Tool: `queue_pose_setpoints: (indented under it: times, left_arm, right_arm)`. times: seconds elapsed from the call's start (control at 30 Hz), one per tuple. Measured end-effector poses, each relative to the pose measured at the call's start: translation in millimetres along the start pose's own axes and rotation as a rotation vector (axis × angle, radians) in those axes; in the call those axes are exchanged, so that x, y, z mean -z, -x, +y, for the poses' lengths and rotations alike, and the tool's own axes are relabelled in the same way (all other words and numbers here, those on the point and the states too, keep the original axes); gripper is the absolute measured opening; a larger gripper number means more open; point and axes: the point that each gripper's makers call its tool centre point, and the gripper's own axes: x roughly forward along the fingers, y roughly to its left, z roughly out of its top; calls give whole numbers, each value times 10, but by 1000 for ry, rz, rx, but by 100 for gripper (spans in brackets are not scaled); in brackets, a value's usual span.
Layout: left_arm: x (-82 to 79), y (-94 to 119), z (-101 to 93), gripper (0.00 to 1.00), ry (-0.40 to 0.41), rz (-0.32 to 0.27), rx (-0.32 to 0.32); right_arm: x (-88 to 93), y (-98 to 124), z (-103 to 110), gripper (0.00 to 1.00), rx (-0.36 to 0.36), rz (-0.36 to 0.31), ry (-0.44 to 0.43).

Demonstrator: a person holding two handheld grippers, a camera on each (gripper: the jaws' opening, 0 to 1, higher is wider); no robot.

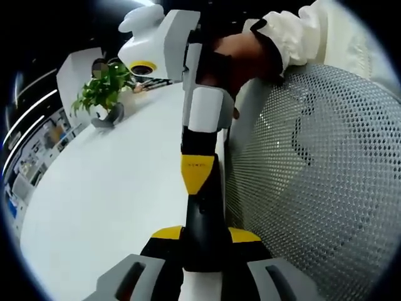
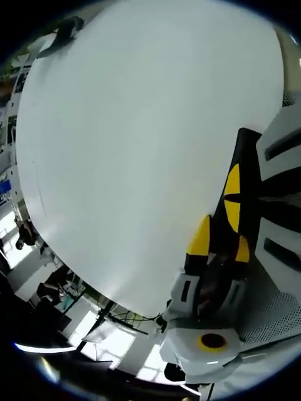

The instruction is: Press the specified remote control buttons in sequence, fully releasing each button before pressing the next.

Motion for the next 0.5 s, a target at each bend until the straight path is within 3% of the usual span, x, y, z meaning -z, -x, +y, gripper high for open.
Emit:
queue_pose_setpoints:
  times: [0.5]
  left_arm:
    - [-2, 0, 1, 25, 3, -4, -1]
  right_arm:
    - [-6, -10, -20, 0, -17, -7, -42]
